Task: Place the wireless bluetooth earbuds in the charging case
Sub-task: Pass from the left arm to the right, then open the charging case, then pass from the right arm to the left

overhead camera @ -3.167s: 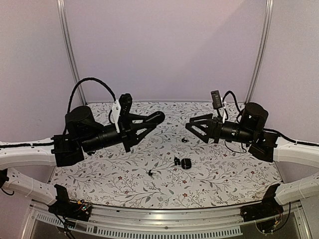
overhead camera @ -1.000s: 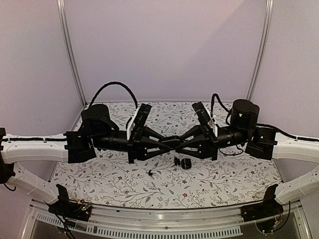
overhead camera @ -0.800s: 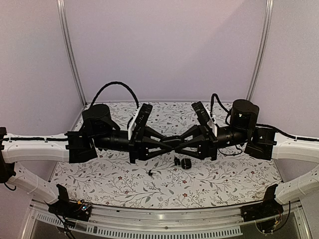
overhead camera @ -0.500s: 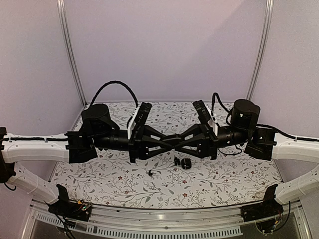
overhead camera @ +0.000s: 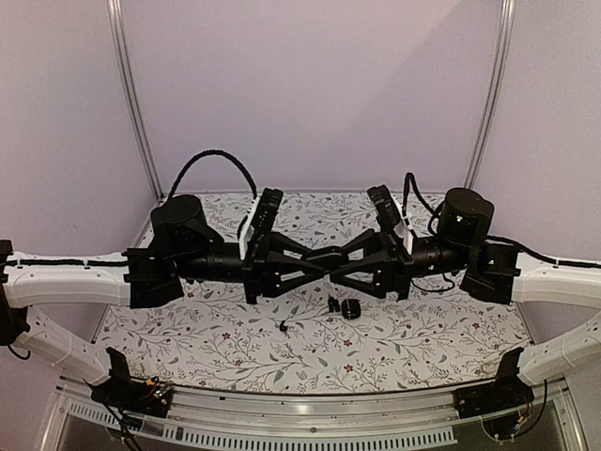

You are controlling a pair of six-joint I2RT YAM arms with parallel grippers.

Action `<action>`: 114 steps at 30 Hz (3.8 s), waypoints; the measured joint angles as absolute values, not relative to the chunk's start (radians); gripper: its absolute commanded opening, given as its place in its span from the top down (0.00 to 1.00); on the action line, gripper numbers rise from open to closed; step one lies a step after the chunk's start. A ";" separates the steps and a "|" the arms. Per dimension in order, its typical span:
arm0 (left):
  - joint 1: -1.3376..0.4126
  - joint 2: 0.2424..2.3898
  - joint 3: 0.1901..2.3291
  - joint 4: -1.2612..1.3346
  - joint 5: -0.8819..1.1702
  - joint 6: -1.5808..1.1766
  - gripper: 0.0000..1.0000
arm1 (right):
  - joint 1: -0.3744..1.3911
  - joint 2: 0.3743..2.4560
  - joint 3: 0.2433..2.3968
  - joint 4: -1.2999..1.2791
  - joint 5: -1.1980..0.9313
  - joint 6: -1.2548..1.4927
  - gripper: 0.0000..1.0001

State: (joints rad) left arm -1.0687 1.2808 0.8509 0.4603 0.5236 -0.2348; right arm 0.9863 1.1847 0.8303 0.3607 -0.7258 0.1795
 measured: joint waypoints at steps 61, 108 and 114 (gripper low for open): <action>-1.075 1.271 0.900 0.267 0.349 -0.201 0.36 | 0.999 1.156 0.797 0.221 -0.635 0.061 0.96; -1.057 1.326 0.968 0.183 0.490 -0.138 0.91 | 1.001 1.147 0.797 0.160 -0.641 0.021 0.93; -1.057 1.327 0.970 0.176 0.509 -0.134 1.00 | 1.002 1.147 0.797 0.154 -0.643 0.021 0.93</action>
